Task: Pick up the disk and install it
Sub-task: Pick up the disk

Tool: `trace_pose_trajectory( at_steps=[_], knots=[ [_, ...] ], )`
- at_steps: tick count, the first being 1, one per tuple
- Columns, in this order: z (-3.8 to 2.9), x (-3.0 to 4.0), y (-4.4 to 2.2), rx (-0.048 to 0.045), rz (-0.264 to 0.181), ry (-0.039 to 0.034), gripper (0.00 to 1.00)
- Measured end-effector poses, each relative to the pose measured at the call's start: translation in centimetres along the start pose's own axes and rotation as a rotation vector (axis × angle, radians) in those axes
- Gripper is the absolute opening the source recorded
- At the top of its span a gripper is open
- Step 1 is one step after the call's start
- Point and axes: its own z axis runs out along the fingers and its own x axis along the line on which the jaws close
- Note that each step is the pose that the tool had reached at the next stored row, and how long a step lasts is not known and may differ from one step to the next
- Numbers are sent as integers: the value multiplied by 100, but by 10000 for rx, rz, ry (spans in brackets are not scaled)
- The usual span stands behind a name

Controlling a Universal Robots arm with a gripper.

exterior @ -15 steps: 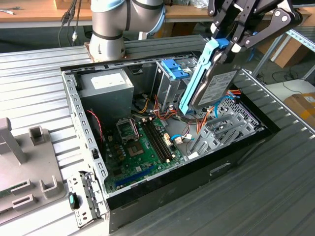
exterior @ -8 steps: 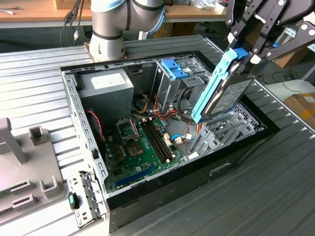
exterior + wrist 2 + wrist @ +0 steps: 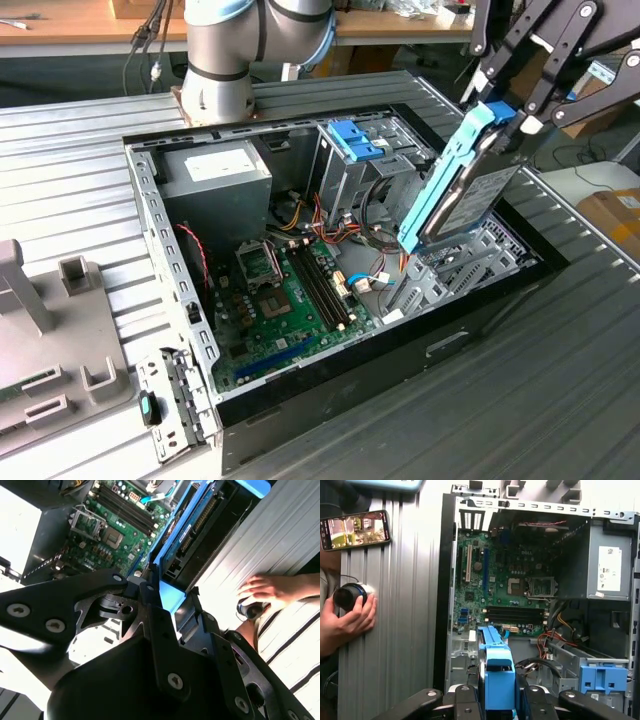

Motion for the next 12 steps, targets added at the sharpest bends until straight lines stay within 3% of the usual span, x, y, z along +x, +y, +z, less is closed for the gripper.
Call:
trace_pose_trajectory(
  at_steps=[1,2,4,12],
  knots=[
    [2,1,-39,0,1,0,36],
    [10,5,-144,1,0,-1,36],
    [37,11,-253,0,0,1,36],
    [158,30,-416,0,1,1,36]
  ],
)
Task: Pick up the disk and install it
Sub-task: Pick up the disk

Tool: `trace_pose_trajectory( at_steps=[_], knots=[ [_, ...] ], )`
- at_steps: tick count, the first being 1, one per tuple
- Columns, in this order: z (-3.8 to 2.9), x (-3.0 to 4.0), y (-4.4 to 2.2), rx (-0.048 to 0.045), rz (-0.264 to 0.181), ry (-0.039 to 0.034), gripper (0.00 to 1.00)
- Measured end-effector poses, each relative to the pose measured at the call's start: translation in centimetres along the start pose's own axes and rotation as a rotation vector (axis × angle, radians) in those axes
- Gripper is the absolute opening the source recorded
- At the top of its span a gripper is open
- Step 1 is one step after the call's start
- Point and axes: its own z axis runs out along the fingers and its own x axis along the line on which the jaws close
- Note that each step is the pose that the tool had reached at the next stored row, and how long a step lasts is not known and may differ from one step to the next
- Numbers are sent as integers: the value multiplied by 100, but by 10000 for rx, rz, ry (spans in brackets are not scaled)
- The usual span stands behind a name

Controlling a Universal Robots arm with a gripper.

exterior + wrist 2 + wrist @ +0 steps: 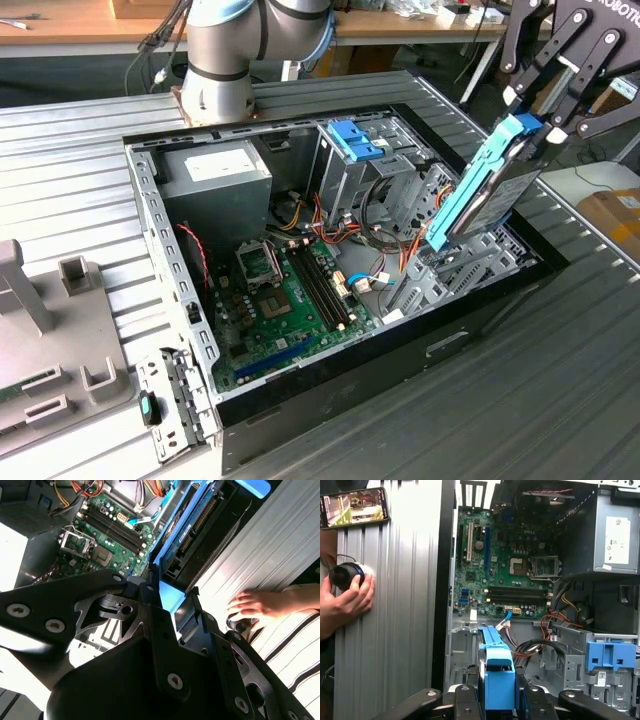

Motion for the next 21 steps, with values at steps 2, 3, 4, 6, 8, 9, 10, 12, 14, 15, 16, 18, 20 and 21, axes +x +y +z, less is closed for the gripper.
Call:
trace_pose_trajectory(
  at_steps=[2,3,4,6,8,9,10,12,14,15,16,18,20,21],
  knots=[
    [19,2,-36,0,0,0,36],
    [24,3,-47,0,-1,0,36],
    [27,3,-53,0,-1,1,36],
    [41,5,-68,0,0,1,36],
    [105,11,-79,0,0,0,36],
    [110,12,-80,0,0,-1,36],
    [110,12,-81,0,1,0,36],
    [115,12,-87,6,98,-2,36],
    [127,13,-88,16,299,-3,36],
    [146,14,-100,23,425,-6,36],
    [164,17,-127,24,447,-9,36],
    [180,18,-154,24,448,-6,36],
    [225,21,-155,25,449,-8,36],
    [254,23,-156,25,449,-10,36]
  ],
)
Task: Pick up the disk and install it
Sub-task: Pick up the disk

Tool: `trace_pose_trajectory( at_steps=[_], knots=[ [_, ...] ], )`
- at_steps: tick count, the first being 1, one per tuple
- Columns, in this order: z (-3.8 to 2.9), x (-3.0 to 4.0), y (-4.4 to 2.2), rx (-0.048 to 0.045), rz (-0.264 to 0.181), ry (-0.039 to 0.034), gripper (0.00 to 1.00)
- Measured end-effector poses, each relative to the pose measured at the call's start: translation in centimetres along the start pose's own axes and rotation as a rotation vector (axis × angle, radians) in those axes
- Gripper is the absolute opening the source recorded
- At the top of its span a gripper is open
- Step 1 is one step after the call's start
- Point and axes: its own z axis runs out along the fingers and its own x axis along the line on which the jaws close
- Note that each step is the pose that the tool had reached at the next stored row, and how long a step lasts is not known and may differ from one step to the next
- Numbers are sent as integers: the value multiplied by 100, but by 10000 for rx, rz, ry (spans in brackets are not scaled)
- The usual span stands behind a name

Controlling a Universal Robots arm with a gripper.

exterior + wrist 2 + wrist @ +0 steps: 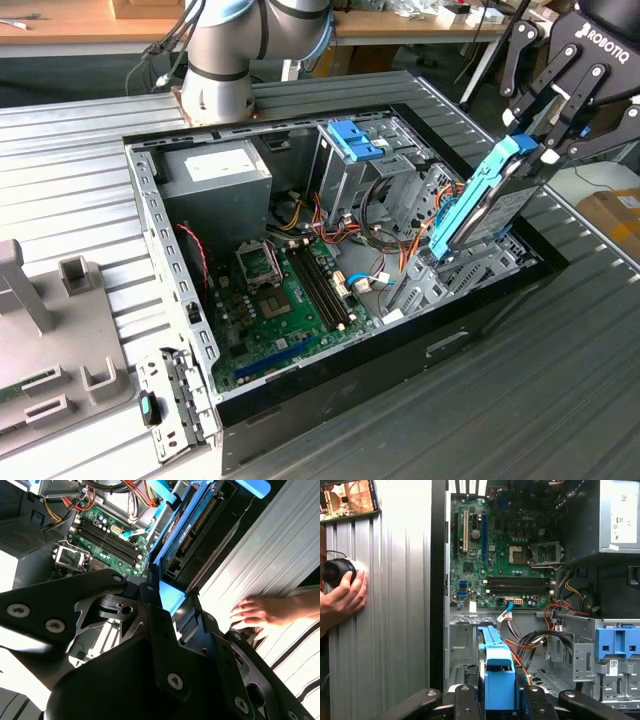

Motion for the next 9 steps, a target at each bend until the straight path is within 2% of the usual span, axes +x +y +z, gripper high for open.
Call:
trace_pose_trajectory(
  at_steps=[2,9],
  knots=[
    [39,1,-1,0,0,0,36],
    [46,-16,-1,0,-1,-1,36]
  ],
)
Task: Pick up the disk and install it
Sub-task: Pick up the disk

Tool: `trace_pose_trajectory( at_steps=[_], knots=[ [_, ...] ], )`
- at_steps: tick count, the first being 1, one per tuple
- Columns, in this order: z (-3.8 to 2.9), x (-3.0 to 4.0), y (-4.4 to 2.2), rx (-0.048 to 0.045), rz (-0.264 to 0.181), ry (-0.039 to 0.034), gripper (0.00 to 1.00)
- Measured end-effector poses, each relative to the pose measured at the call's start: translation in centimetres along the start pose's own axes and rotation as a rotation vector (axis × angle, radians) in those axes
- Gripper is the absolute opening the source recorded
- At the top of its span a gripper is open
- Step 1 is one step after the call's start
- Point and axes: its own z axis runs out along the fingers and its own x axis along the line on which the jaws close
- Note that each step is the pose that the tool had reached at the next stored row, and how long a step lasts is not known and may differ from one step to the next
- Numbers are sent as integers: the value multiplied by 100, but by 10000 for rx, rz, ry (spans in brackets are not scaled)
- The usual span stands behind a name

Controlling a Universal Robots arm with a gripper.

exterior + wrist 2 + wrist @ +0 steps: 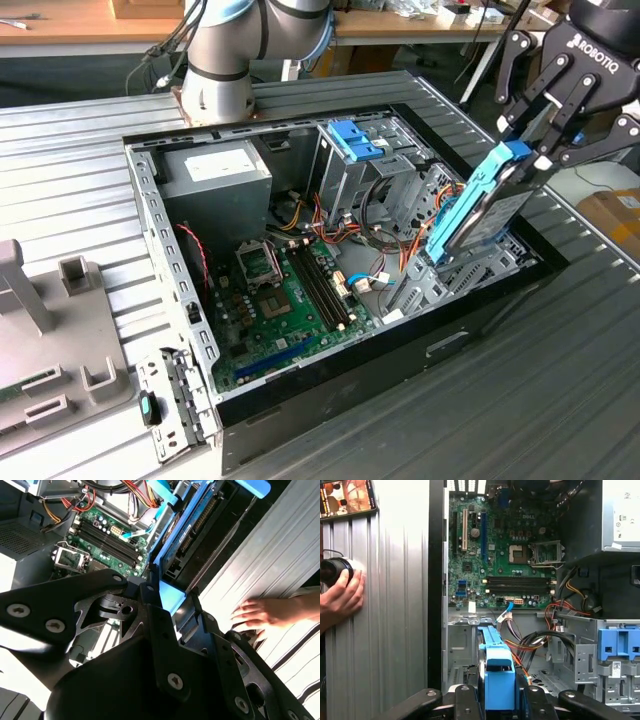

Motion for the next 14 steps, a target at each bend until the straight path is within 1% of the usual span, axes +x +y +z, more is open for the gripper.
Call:
trace_pose_trajectory(
  at_steps=[1,2,3,7,8,13,14],
  knots=[
    [25,0,3,0,1,-3,36],
    [73,-25,2,-1,1,-3,36],
    [134,-22,2,-1,1,-3,36],
    [144,-21,1,0,1,-2,36],
    [168,-20,1,-1,1,-3,36],
    [374,-8,-2,0,1,-2,36],
    [425,-5,-3,0,1,-3,36]
  ],
)
